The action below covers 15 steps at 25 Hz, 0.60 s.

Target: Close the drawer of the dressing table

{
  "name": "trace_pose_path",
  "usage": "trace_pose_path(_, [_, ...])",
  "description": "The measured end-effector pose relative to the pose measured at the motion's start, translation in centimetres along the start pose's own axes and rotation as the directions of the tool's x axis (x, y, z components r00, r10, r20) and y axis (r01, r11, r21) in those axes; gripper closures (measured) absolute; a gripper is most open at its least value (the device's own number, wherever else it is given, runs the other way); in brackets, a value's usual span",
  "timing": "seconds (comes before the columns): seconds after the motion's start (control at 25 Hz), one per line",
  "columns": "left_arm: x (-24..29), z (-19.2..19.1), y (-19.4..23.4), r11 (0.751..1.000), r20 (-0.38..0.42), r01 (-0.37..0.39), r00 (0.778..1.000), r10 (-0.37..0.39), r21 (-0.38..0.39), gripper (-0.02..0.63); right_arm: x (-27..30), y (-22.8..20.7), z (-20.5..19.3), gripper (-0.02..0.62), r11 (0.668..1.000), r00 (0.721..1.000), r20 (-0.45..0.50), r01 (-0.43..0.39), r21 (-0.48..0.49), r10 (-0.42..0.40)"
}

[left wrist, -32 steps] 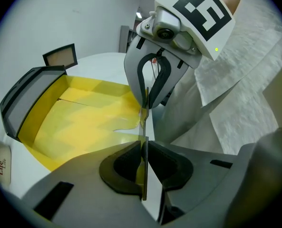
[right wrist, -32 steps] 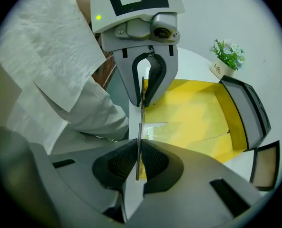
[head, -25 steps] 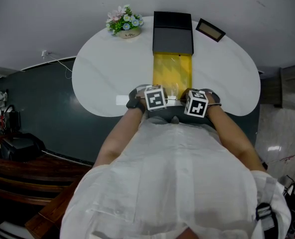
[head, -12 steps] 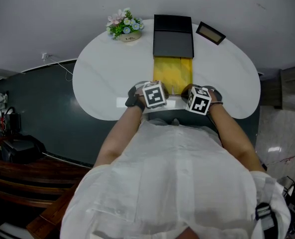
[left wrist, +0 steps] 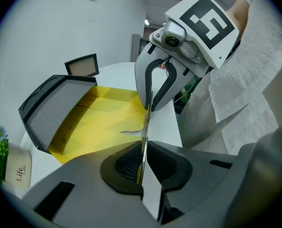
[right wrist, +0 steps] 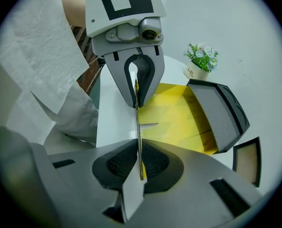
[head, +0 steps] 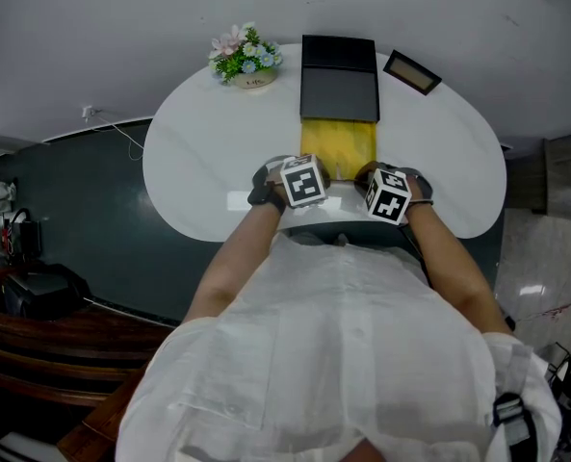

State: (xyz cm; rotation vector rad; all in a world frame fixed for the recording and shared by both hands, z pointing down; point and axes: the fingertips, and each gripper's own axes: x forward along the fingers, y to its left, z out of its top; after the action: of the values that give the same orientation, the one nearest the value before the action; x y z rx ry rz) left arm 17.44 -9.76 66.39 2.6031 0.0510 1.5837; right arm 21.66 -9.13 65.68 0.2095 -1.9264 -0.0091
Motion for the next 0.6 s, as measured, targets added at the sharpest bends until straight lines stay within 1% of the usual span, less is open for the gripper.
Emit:
trace_pose_path(0.24, [-0.3,0.7,2.7,0.999,0.019,-0.045,0.999,0.045,-0.002,0.563,-0.1,-2.9,-0.1,0.571,0.995,0.995,-0.008,0.098,0.016,-0.098])
trace_pose_path(0.4, [-0.3,0.9,3.7,0.999,0.014,-0.036,0.999,0.036,0.007,0.565,0.0,-4.0,-0.2,0.569,0.994,0.993,-0.024,0.114,0.003,-0.114])
trace_pose_path(0.6, [-0.5,1.1,5.2,0.998,0.023,-0.062,0.998,0.062,0.001,0.563,0.2,-5.5,-0.1,0.568,0.988,0.987,-0.033,0.154,0.000,-0.154])
